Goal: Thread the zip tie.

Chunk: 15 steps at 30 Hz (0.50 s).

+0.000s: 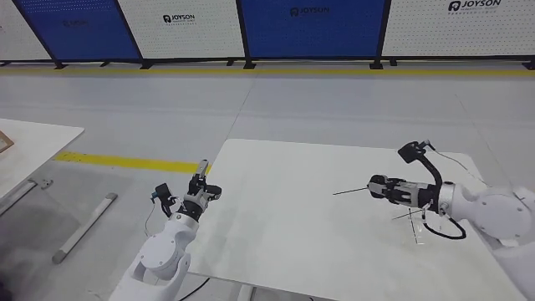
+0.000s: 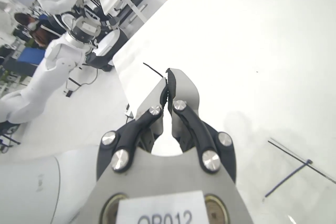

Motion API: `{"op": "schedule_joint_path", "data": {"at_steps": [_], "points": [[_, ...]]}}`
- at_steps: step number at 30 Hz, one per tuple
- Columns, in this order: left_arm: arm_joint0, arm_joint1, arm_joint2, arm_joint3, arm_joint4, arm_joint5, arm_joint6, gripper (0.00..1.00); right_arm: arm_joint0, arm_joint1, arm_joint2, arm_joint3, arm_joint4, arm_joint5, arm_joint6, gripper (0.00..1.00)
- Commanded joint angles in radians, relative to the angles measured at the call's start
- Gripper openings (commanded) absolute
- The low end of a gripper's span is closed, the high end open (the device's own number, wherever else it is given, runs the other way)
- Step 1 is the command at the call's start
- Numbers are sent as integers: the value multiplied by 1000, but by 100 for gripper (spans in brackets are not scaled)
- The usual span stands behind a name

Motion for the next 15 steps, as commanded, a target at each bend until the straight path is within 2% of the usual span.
{"op": "schedule_joint_path", "data": {"at_steps": [1, 15], "points": [[0, 0, 0, 0, 0, 0, 0, 100, -6, 2, -1, -2, -43, 0, -9, 0], [0, 0, 0, 0, 0, 0, 0, 100, -8, 1, 1, 6, -38, 0, -28, 0]]}}
